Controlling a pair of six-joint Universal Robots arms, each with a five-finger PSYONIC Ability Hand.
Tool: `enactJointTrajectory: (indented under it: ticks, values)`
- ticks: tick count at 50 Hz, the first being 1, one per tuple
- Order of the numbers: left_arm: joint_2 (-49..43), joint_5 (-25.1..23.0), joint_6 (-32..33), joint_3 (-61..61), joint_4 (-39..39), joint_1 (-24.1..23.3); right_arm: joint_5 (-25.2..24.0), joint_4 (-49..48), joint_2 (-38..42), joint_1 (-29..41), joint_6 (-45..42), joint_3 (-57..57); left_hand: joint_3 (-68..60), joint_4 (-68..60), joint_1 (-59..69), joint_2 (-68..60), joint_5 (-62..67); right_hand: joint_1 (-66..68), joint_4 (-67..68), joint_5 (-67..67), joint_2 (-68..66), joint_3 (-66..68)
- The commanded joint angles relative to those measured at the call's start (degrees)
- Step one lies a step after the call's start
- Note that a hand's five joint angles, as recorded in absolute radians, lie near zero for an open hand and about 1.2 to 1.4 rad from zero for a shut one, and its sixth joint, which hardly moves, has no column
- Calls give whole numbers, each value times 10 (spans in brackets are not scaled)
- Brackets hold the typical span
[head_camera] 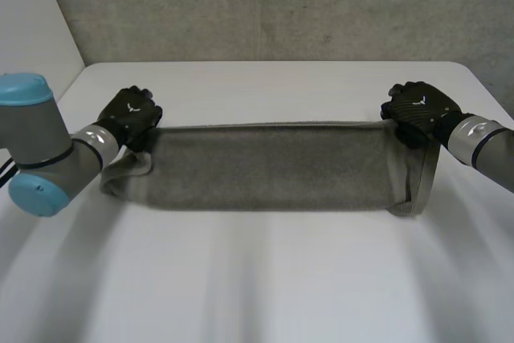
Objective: Fold the towel.
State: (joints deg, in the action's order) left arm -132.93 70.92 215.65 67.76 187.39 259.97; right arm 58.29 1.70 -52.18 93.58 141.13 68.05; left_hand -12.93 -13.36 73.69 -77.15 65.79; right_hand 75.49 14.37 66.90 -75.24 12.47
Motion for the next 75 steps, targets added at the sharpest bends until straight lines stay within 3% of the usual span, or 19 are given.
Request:
enactJointTrajectory:
  ticks: [1, 5, 35, 40, 44, 53, 55, 56, 57, 69, 75]
  values:
    - [-32, -2, -1, -12, 88, -8, 4, -8, 44, -1, 0, -27, 29, 34, 63, -29, 42, 45, -44, 31, -48, -25]
    - [-51, -2, 0, -11, 119, -12, 6, -24, 53, -1, 0, -28, 29, 34, 63, -29, 42, 45, -44, 31, -48, -25]
    - [-37, -3, 60, 40, 123, -17, 11, -36, 30, -1, 3, 30, 29, 34, 63, -29, 42, 45, -44, 31, -48, -25]
    - [-51, -3, 60, 25, 130, -12, 11, -37, 45, 0, 3, 17, 29, 34, -209, 243, -230, 45, -44, 31, -48, -25]
    - [-63, -3, 60, 19, 144, -11, 15, -45, 67, 0, 3, 7, 29, 34, -243, 277, -264, 45, -44, 31, -48, -25]
    - [-86, -5, 60, 11, 219, -11, 31, -86, 97, 0, 3, -5, 29, 34, -508, 543, -529, 45, -44, 31, -48, -25]
    - [-85, -5, 60, 12, 228, -11, 38, -88, 98, 1, 4, -7, 29, 34, -549, 583, -570, -467, -44, -481, 464, -25]
    - [-82, -5, 60, 12, 238, -11, 38, -88, 98, 1, 4, -7, 29, 34, -567, 602, -588, -469, -44, -483, 466, -25]
    - [-82, -5, 60, 12, 238, -11, 41, -89, 96, 3, 5, -9, 29, 34, -567, 602, -588, -636, -44, -650, 633, -25]
    - [-30, -6, 45, 22, 291, 6, 42, -169, 24, 13, 147, 30, 29, 34, -620, 654, -641, -655, -44, -669, 652, -25]
    - [-14, -25, -15, 33, 286, 31, 41, -165, 16, 13, 147, 42, 29, 34, -620, 654, -641, -655, -44, -669, 652, -25]
